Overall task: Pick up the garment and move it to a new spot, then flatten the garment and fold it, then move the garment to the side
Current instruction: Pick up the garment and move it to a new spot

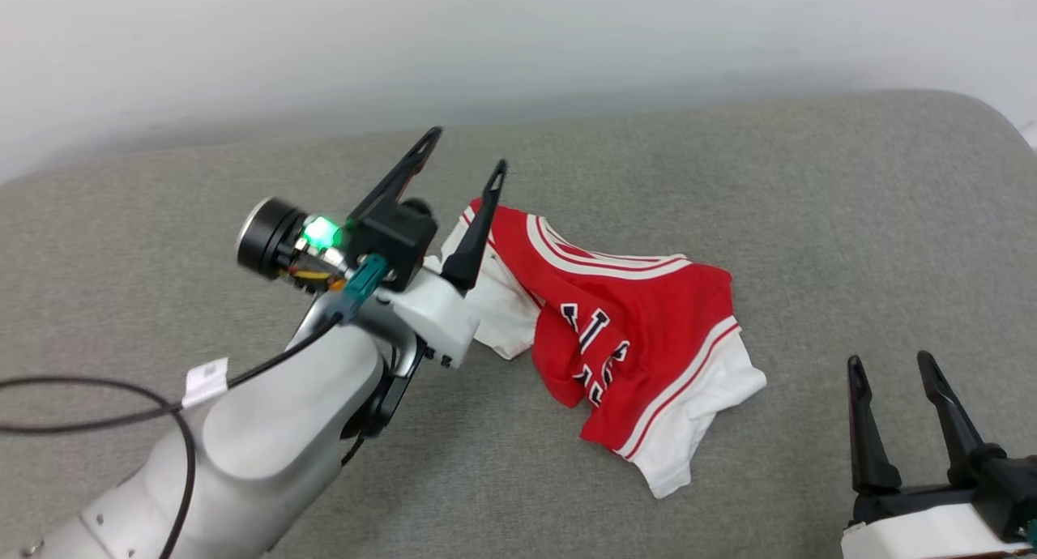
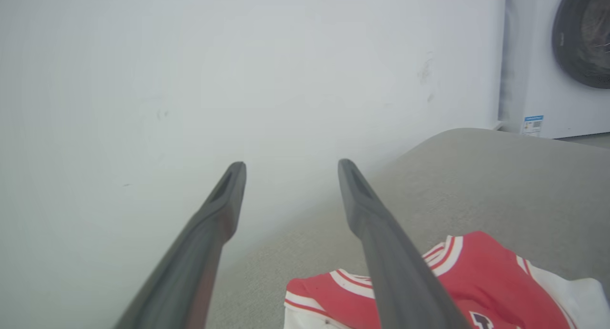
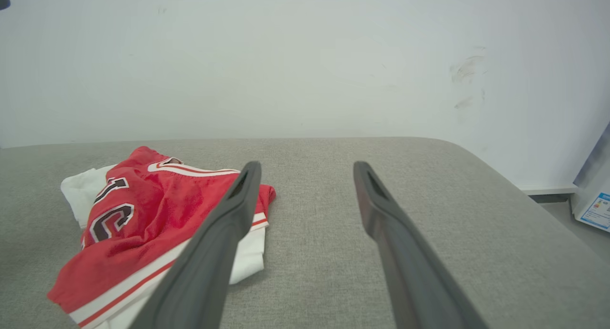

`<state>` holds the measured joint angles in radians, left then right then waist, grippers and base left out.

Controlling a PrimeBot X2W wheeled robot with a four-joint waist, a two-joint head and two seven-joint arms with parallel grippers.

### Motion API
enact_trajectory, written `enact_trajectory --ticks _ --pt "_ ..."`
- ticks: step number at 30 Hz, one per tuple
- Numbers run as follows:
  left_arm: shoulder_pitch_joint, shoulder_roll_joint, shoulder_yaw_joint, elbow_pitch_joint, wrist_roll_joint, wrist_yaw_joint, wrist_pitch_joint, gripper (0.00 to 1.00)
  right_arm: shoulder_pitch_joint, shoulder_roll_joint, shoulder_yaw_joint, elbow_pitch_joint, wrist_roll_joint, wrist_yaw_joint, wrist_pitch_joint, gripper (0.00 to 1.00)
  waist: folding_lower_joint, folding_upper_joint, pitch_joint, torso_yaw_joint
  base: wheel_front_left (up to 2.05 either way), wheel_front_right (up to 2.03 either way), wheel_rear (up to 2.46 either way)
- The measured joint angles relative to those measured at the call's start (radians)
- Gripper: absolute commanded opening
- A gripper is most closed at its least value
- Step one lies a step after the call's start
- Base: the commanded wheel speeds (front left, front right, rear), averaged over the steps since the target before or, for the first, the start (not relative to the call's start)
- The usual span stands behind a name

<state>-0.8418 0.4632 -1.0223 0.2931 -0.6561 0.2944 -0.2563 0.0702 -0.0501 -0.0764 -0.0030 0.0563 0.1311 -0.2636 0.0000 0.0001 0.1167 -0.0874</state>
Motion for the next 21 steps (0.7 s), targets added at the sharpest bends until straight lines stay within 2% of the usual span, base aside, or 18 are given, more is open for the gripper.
enact_trajectory --ticks 5,8,12,16,18,21 --pt "0.132 0.013 0.126 -0.077 0.06 0.136 -0.005 1.0 0.023 0.0 -0.02 -0.005 -0.002 0.0 0.0 1.0 0.0 0.0 -0.037 0.041 0.0 0.0 0.0" --pt "0.236 0.019 0.209 -0.142 0.102 0.192 -0.007 1.0 0.036 0.0 -0.03 -0.013 0.008 0.0 0.0 1.0 0.0 0.0 -0.058 0.059 0.0 0.0 0.0" --pt "0.38 0.01 0.304 -0.193 0.152 0.221 -0.007 1.0 0.052 0.0 -0.037 -0.016 0.02 0.0 0.0 1.0 0.0 0.0 -0.084 0.078 0.0 0.0 0.0" --pt "0.501 -0.012 0.385 -0.217 0.199 0.221 -0.007 1.0 0.063 0.0 -0.033 -0.021 0.027 0.0 0.0 1.0 0.0 0.0 -0.103 0.091 0.0 0.0 0.0" --pt "0.555 -0.029 0.425 -0.23 0.225 0.213 -0.007 1.0 0.065 0.0 -0.029 -0.024 0.027 0.0 0.0 1.0 -0.0001 0.0 -0.107 0.092 0.0 0.0 0.0" --pt "0.627 -0.063 0.486 -0.253 0.253 0.179 -0.007 1.0 0.076 0.0 -0.028 -0.026 0.033 0.0 0.0 1.0 0.0 0.0 -0.113 0.095 0.0 0.0 0.0"
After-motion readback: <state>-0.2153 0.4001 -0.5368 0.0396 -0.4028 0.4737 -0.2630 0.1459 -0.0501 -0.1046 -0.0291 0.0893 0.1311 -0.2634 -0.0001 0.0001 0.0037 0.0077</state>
